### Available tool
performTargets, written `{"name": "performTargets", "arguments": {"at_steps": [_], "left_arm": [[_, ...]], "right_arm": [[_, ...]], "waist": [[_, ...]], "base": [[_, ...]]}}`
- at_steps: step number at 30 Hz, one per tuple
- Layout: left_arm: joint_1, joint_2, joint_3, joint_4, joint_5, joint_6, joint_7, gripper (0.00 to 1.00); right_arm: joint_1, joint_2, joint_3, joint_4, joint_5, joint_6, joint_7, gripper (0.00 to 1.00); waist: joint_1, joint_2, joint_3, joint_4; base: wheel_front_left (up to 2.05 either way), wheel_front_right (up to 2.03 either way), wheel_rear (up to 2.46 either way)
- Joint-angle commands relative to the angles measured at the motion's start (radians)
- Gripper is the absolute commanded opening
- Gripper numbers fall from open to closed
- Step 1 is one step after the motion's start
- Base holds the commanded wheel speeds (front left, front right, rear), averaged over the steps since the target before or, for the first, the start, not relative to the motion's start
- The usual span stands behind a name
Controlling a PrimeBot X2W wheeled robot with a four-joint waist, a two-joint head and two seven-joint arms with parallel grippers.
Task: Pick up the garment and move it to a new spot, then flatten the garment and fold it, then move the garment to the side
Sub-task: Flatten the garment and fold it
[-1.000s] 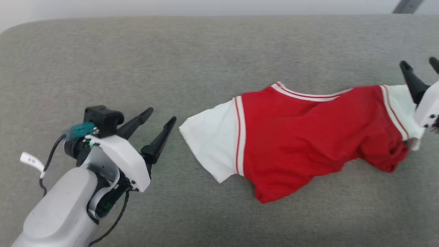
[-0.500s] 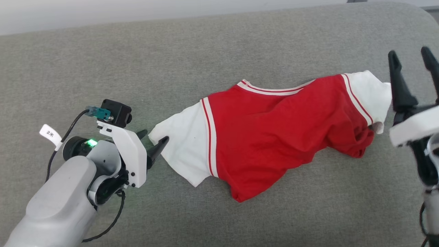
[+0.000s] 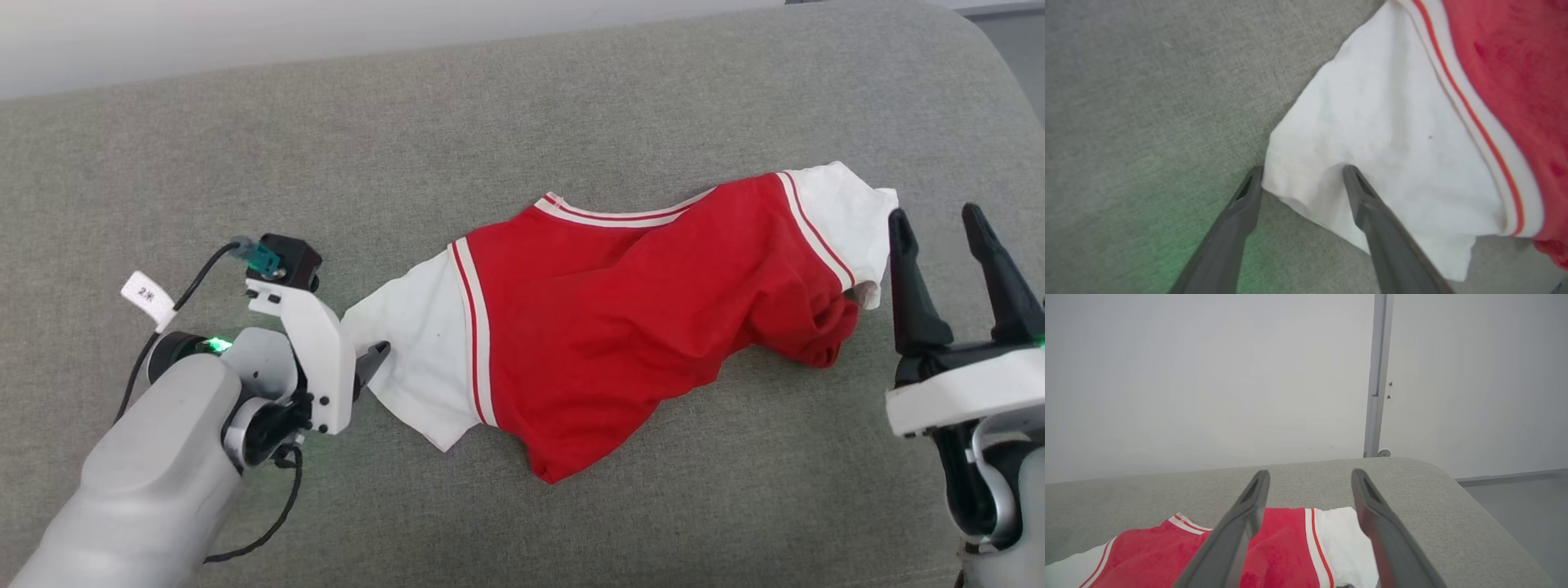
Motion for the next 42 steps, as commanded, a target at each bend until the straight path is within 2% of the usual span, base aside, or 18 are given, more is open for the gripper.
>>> {"name": "performTargets", "arguments": {"at_steps": [1,2,3,4,7,14,20,24,27,29,33,34,35,36,42], "left_arm": [[0.028,-0.017,-0.02,0.034,-0.011,0.007,0.028,1.0],[0.022,-0.023,-0.031,0.048,-0.006,0.005,0.046,0.81],[0.02,-0.027,-0.039,0.06,-0.002,0.003,0.055,0.34],[0.018,-0.032,-0.045,0.072,-0.001,0.003,0.066,0.0],[0.002,-0.041,-0.053,0.101,-0.002,-0.002,0.084,0.0],[-0.005,0.033,-0.019,0.095,-0.004,0.0,0.052,0.0],[0.018,0.134,0.03,0.023,-0.024,0.025,0.03,0.0],[0.063,0.224,0.061,-0.027,-0.036,0.053,0.029,0.0],[0.101,0.27,0.082,-0.057,-0.049,0.08,0.036,0.0],[0.123,0.291,0.091,-0.072,-0.057,0.103,0.039,0.0],[0.154,0.29,0.118,-0.105,-0.093,0.112,0.013,0.0],[0.156,0.293,0.119,-0.113,-0.092,0.113,0.004,0.03],[0.156,0.291,0.12,-0.122,-0.093,0.111,0.002,0.42],[0.152,0.288,0.124,-0.133,-0.099,0.106,-0.004,1.0],[0.071,0.271,0.112,-0.158,-0.103,0.109,0.079,1.0]], "right_arm": [[0.012,0.006,0.002,-0.013,-0.011,-0.001,0.007,1.0],[0.019,0.008,0.004,-0.019,-0.007,-0.001,0.015,1.0],[0.025,0.005,0.011,-0.027,-0.012,-0.001,0.02,1.0],[0.029,0.003,0.012,-0.032,-0.017,-0.001,0.026,1.0],[0.041,0.01,0.016,-0.052,-0.017,-0.001,0.04,1.0],[0.069,0.017,-0.002,-0.067,-0.017,-0.001,0.052,1.0],[0.093,0.03,-0.018,-0.08,-0.007,-0.001,0.057,1.0],[0.097,0.032,-0.02,-0.086,-0.006,-0.001,0.059,1.0],[0.098,0.033,-0.022,-0.087,-0.002,-0.001,0.06,1.0],[0.101,0.037,-0.024,-0.087,-0.003,-0.001,0.063,1.0],[0.101,0.04,-0.023,-0.083,0.003,-0.001,0.068,1.0],[0.099,0.039,-0.02,-0.082,0.004,-0.001,0.068,1.0],[0.097,0.037,-0.017,-0.082,0.004,-0.001,0.069,1.0],[0.094,0.037,-0.017,-0.082,0.006,-0.001,0.07,1.0],[0.067,0.033,-0.012,-0.088,0.017,-0.001,0.083,1.0]], "waist": [[0.0,-0.0001,-0.001,0.0],[0.0,-0.0001,-0.003,0.001],[0.0,-0.0001,-0.005,0.001],[0.0,-0.0001,-0.006,0.002],[0.0,-0.0001,-0.012,0.006],[0.0,-0.0001,-0.028,0.027],[0.0,-0.0001,-0.037,0.05],[0.0,-0.0001,-0.036,0.06],[0.0,-0.0001,-0.035,0.066],[0.0,-0.0001,-0.034,0.07],[0.0,-0.0001,-0.028,0.078],[0.0,-0.0001,-0.026,0.079],[0.0,-0.0001,-0.025,0.08],[0.0,-0.0001,-0.023,0.082],[0.0,-0.0001,-0.003,0.094]], "base": [[0.0,0.0,0.0],[0.0,0.0,0.0],[0.0,0.0,0.0],[0.0,0.0,0.0],[0.0,0.0,0.0],[0.0,0.0,0.0],[0.0,0.0,0.0],[0.0,0.0,0.0],[0.0,0.0,0.0],[0.0,0.0,0.0],[0.0,0.0,0.0],[0.0,0.0,0.0],[0.0,0.0,0.0],[0.0,0.0,0.0],[0.0,0.0,0.0]]}}
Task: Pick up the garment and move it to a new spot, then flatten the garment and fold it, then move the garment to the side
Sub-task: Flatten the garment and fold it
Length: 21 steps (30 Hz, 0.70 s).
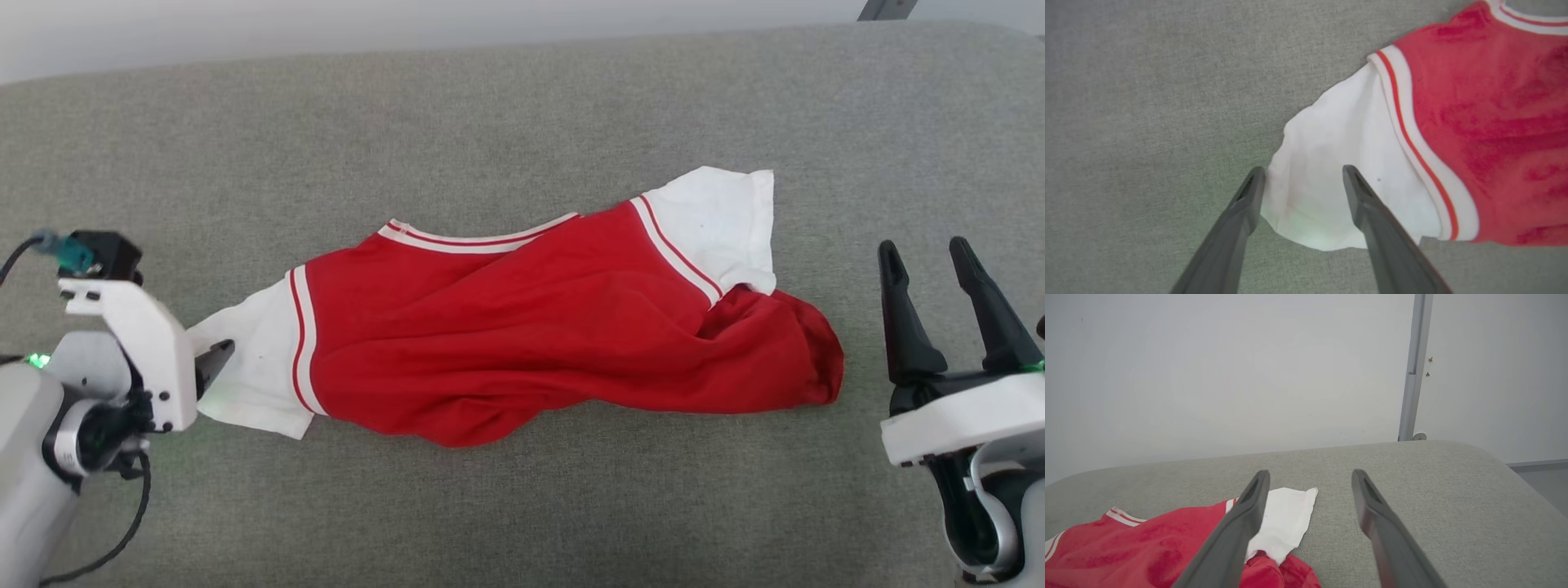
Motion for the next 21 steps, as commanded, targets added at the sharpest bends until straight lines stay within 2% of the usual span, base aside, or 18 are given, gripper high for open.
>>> {"name": "performTargets", "arguments": {"at_steps": [1,4,7,17,18,21], "left_arm": [[-0.027,-0.003,-0.01,0.017,0.011,0.012,0.033,1.0],[-0.048,-0.007,-0.028,0.043,0.017,0.028,0.091,1.0],[-0.092,-0.01,-0.056,0.101,0.029,0.064,0.18,1.0],[-0.112,-0.082,-0.077,0.204,-0.001,0.048,0.236,1.0],[-0.11,-0.091,-0.076,0.216,-0.008,0.045,0.238,0.0],[-0.144,-0.137,-0.078,0.272,-0.006,0.017,0.196,0.0]], "right_arm": [[-0.017,-0.005,0.005,-0.004,0.007,-0.001,0.006,1.0],[-0.023,-0.005,0.013,-0.003,0.013,-0.001,0.012,1.0],[-0.038,-0.01,0.026,-0.002,0.025,-0.001,0.022,1.0],[-0.052,-0.045,0.051,0.01,0.027,-0.001,0.066,1.0],[-0.062,-0.048,0.055,0.013,0.031,-0.001,0.075,1.0],[-0.175,-0.109,0.104,0.086,0.067,-0.001,0.165,1.0]], "waist": [[0.0,0.0,0.008,0.002],[0.0,0.0,0.016,0.0],[0.0,0.0,0.03,-0.007],[0.0,0.0,0.049,-0.011],[0.0,0.0,0.051,-0.01],[0.0,0.0,0.07,0.01]], "base": [[0.0,0.0,0.0],[0.0,0.0,0.0],[0.0,0.0,0.0],[0.0,0.0,0.0],[0.0,0.0,0.0],[0.0,0.0,0.0]]}}
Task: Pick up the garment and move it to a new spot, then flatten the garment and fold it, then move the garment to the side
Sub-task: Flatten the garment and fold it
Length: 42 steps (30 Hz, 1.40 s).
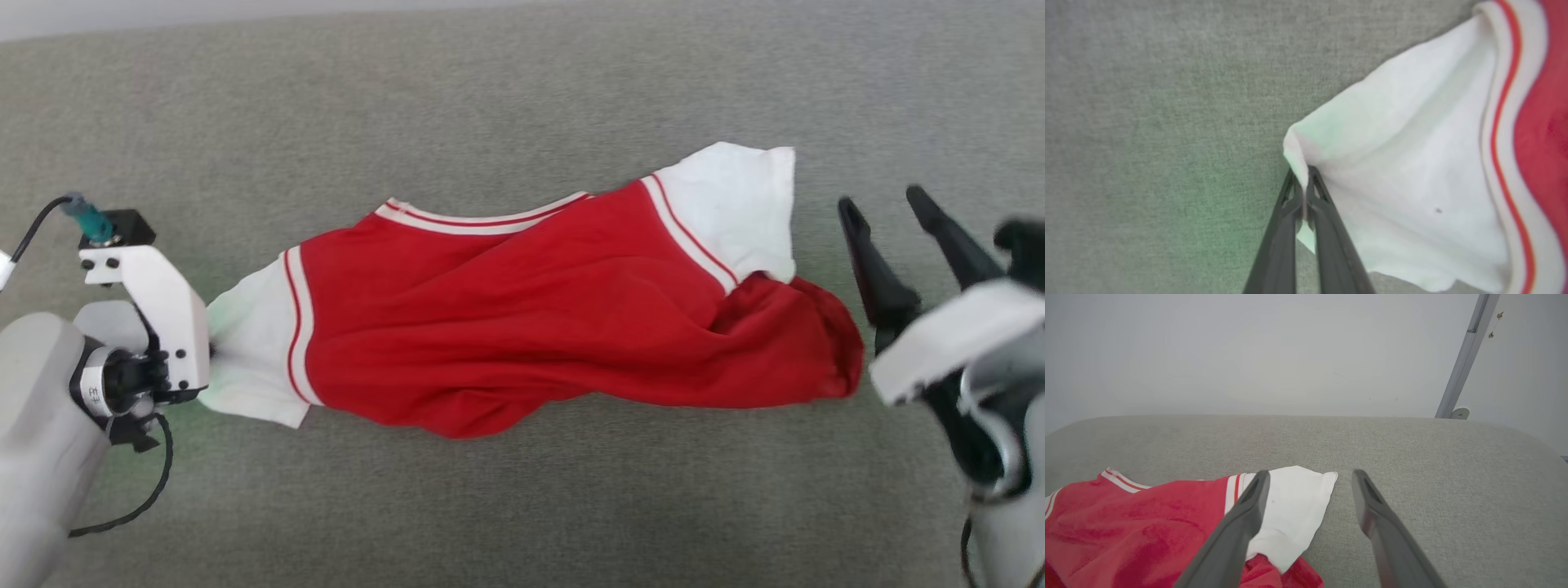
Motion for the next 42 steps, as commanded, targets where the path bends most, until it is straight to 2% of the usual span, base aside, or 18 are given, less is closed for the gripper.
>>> {"name": "performTargets", "arguments": {"at_steps": [1,3,7,17,22,29,30,31,36,42], "left_arm": [[0.016,-0.03,-0.019,0.021,0.007,-0.012,-0.011,0.0],[-0.013,-0.057,-0.023,0.043,0.019,-0.04,-0.049,0.0],[-0.042,-0.097,-0.034,0.079,0.028,-0.082,-0.082,0.0],[-0.099,-0.182,-0.057,0.163,0.031,-0.162,-0.142,0.0],[-0.125,-0.212,-0.065,0.194,0.027,-0.181,-0.16,0.0],[-0.159,-0.247,-0.07,0.241,0.016,-0.195,-0.179,0.0],[-0.162,-0.25,-0.071,0.248,0.015,-0.197,-0.183,0.0],[-0.166,-0.253,-0.072,0.257,0.014,-0.199,-0.185,0.0],[-0.188,-0.254,-0.056,0.282,0.008,-0.199,-0.204,0.0],[-0.266,-0.21,-0.03,0.265,0.002,-0.205,-0.23,0.0]], "right_arm": [[-0.031,-0.01,0.007,0.016,0.012,0.0,0.018,1.0],[-0.12,-0.064,0.048,0.089,0.039,0.0,0.097,1.0],[-0.237,-0.125,0.097,0.203,0.086,-0.001,0.202,1.0],[-0.468,-0.215,0.174,0.526,0.172,-0.001,0.504,1.0],[-0.543,-0.199,0.178,0.656,0.172,0.0,0.625,1.0],[-0.568,-0.103,0.164,0.869,0.164,0.0,0.733,1.0],[-0.563,-0.095,0.177,0.889,0.155,0.0,0.753,0.47],[-0.562,-0.089,0.183,0.896,0.159,0.0,0.756,0.0],[-0.592,-0.104,0.179,0.867,0.174,0.0,0.707,0.0],[-0.626,-0.163,0.203,0.708,0.264,0.0,0.65,0.0]], "waist": [[0.0,-0.0001,0.007,0.011],[0.0,-0.0001,0.016,0.036],[0.0,-0.0001,0.029,0.078],[0.0,-0.0001,0.063,0.165],[0.0,-0.0001,0.086,0.189],[0.0,-0.0001,0.111,0.204],[0.0,-0.0001,0.112,0.204],[0.0,-0.0001,0.113,0.205],[0.0,-0.0001,0.102,0.199],[0.0,-0.0001,0.057,0.174]], "base": [[0.0,0.0,0.0],[0.0,0.0,0.0],[0.0,0.0,0.0],[0.0,0.0,0.0],[0.0,0.0,0.0],[0.0,0.0,0.0],[0.0,0.0,0.0],[0.0,0.0,0.0],[0.0,0.0,0.0],[0.0,0.0,0.0]]}}
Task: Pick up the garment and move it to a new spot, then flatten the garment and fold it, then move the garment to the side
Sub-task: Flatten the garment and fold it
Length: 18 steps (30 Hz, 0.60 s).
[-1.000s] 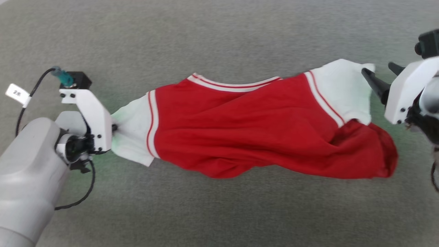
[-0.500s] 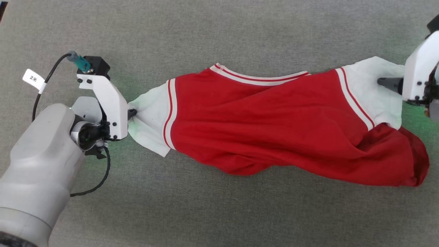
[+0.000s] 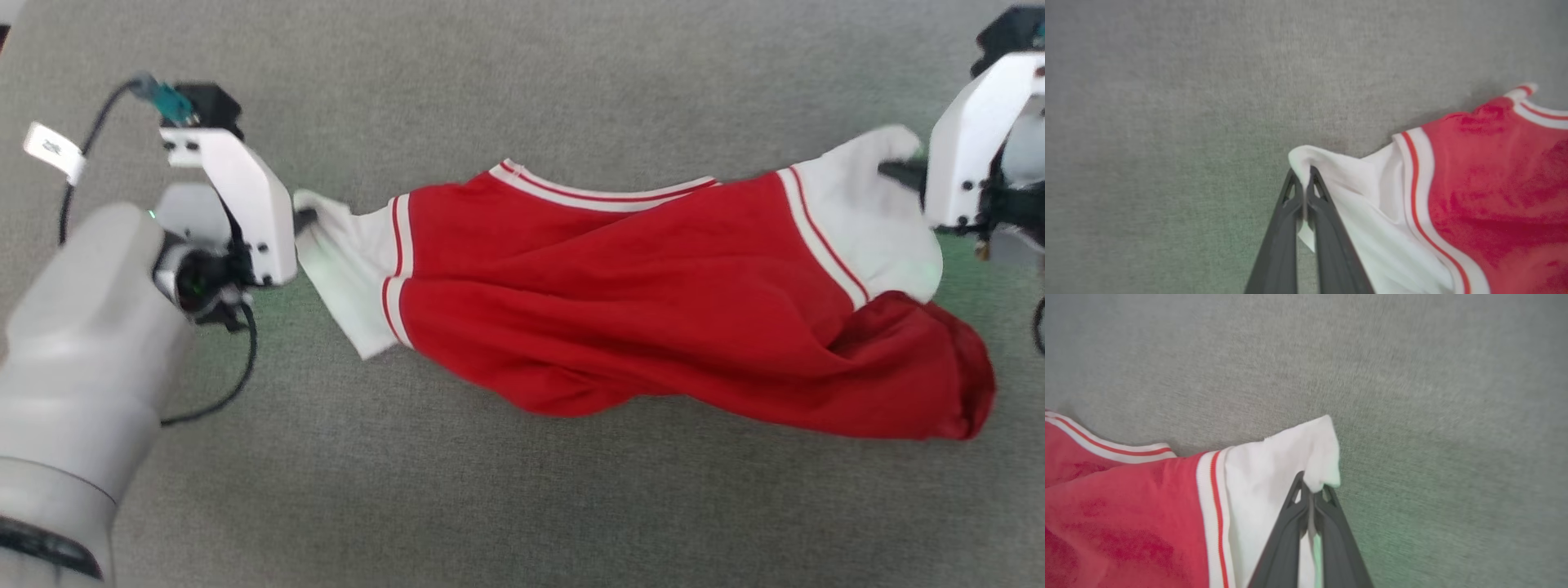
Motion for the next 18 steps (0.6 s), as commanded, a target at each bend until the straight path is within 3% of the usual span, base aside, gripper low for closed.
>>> {"name": "performTargets", "arguments": {"at_steps": [1,10,18], "left_arm": [[-0.025,0.013,0.009,-0.007,-0.002,0.002,-0.006,0.0],[-0.176,0.058,0.023,-0.093,0.034,0.026,0.0,0.0],[-0.293,0.087,0.042,-0.164,0.05,0.05,-0.009,0.0]], "right_arm": [[0.001,-0.023,0.005,-0.032,0.016,0.0,-0.012,0.0],[-0.031,-0.095,0.033,-0.206,0.085,0.0,-0.031,0.0],[-0.11,-0.093,0.043,-0.289,0.087,0.0,-0.092,0.0]], "waist": [[0.0,0.0,-0.024,-0.015],[0.0,0.0,-0.111,-0.052],[0.0,0.0,-0.193,-0.083]], "base": [[0.0,0.0,0.0],[0.0,0.0,0.0],[0.0,0.0,0.0]]}}
